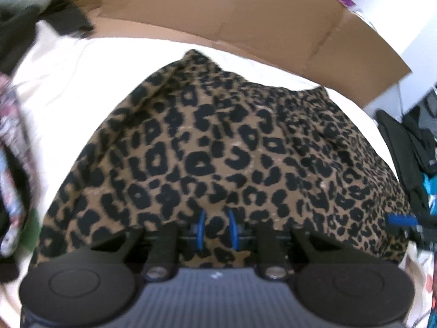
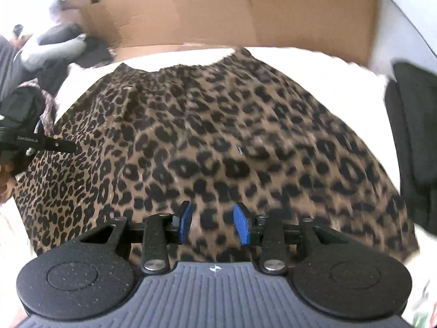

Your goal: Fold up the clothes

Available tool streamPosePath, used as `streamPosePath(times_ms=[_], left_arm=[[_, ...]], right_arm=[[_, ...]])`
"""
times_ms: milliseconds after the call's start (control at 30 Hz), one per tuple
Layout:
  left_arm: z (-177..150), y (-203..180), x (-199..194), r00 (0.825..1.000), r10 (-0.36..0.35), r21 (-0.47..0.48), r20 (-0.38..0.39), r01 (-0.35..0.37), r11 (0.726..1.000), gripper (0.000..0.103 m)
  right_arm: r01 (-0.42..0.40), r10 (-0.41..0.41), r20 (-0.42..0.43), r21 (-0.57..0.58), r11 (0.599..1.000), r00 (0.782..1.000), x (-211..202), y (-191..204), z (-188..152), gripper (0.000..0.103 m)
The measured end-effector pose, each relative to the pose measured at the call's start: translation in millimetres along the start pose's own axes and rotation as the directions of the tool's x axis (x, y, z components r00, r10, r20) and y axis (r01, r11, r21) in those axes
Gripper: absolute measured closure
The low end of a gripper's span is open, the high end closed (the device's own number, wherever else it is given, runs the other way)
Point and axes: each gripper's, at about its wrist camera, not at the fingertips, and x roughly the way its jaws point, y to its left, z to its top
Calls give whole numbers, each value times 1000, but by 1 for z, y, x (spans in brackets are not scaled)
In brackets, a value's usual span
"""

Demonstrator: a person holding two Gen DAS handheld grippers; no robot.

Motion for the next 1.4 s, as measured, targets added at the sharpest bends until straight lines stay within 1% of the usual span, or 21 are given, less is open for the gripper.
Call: streamPosePath(times_ms=[67,167,233,267,333,400,500,567,633,733,867,900,1000,1167,1267,1300,1367,1400], left_arm=[[4,-7,3,1000,-5,13,-3,5,1000,84],[10,-18,7,1000,-17,41,-3,17,999,83],[11,-27,8,1000,-21,68,-15,22,997,83],[11,-30,8,999,-31,82,-20,33,996,83],[10,-36,5,998,-56,111,-25,59,992,78],[9,-40,4,998,-53,144,-34,58,988,77],[13,-43,5,998,-33,193,-52,42,980,76],[16,-43,7,999,-17,200,-51,27,979,70],[18,-40,8,999,-7,190,-38,14,982,60],[18,-31,11,1000,7,147,-30,-2,989,55],[13,-12,17,998,43,81,-39,-40,996,53],[11,-7,18,997,62,70,-45,-58,996,51],[3,11,18,990,123,43,-65,-120,992,51],[-7,30,5,988,141,28,-61,-140,990,51],[-10,39,-3,986,157,13,-59,-156,988,51],[-11,43,-6,985,159,0,-61,-159,987,51],[-11,50,-10,985,160,-37,-65,-163,986,51],[-11,53,-12,984,165,-52,-67,-168,984,51]], right_arm=[[-8,8,25,-2,1000,1000,5,2,12,62],[-53,53,34,1,999,998,21,8,27,62],[-69,69,8,29,997,998,42,10,35,62],[-65,66,-13,41,997,998,51,11,37,62],[-39,40,-36,37,999,999,65,13,39,62],[-27,27,-34,16,1000,999,69,14,39,63],[-29,30,-21,30,999,999,66,8,33,62],[-32,32,-13,52,998,999,60,-1,28,62],[-31,31,-3,80,996,1000,53,-12,23,63],[-2,1,11,112,994,1000,43,-29,16,63],[56,-60,22,132,990,998,32,-45,6,63],[71,-75,23,129,989,997,29,-49,4,63],[110,-113,26,119,987,993,24,-56,-2,63],[168,-171,36,67,984,985,19,-56,-8,62],[193,-196,42,70,979,980,14,-60,-15,62],[200,-203,43,65,978,978,12,-61,-18,61],[216,-218,44,56,975,975,7,-63,-26,55],[227,-230,44,50,973,972,5,-64,-30,50]])
